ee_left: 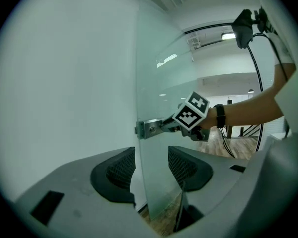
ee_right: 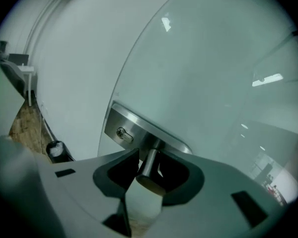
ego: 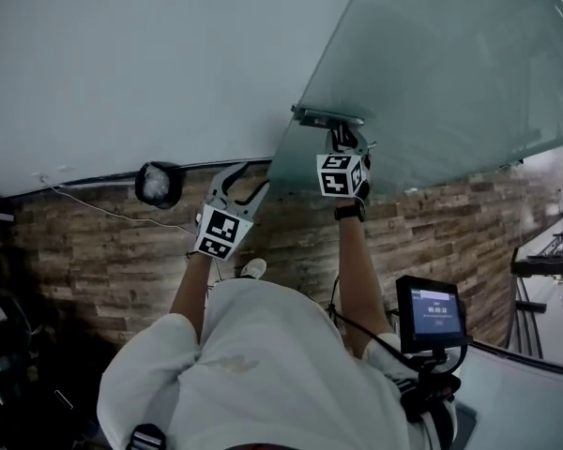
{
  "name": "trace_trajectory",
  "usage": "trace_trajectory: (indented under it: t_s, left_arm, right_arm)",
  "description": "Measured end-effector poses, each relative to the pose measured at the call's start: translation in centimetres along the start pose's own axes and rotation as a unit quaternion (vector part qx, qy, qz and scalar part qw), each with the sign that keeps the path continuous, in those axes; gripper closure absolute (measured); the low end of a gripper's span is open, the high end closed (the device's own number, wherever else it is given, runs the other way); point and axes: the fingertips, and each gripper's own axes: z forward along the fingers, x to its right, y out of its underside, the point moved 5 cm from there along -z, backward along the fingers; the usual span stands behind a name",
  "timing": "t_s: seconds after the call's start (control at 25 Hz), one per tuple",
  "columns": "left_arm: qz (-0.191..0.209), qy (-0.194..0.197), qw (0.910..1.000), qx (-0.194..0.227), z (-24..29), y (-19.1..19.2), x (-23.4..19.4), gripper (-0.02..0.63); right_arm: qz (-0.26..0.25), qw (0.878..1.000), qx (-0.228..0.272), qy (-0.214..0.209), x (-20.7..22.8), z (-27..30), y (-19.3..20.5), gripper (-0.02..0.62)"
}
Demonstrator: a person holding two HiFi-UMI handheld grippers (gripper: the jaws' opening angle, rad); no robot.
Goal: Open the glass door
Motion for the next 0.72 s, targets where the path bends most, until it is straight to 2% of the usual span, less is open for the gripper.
trace_trajectory:
  t_s: [0.16, 0.4, 0.72]
  left_arm:
    - [-0.009, -0.017, 0.9997, -0.014, -2.1, 1.1, -0.3, 0.394]
    - [-0.023, -0.041, 0.9987, -0.020, -3.6, 1.8, -0.8, 0.394]
    - [-0.032, -0.015, 0.9992, -0.021, -2.0, 1.1, -0.1, 0.394]
  right_arm:
    - [-0.017, 0.999, -0.009, 0.030, 0.3, 1.5, -0.7, 0.485]
    - [-0.005, 1.000, 0.008, 0.018, 1.9, 2.8, -2.1, 0.479]
    - [-0.006, 1.000, 0.009, 0.023, 3.8, 4.0, -3.7, 0.474]
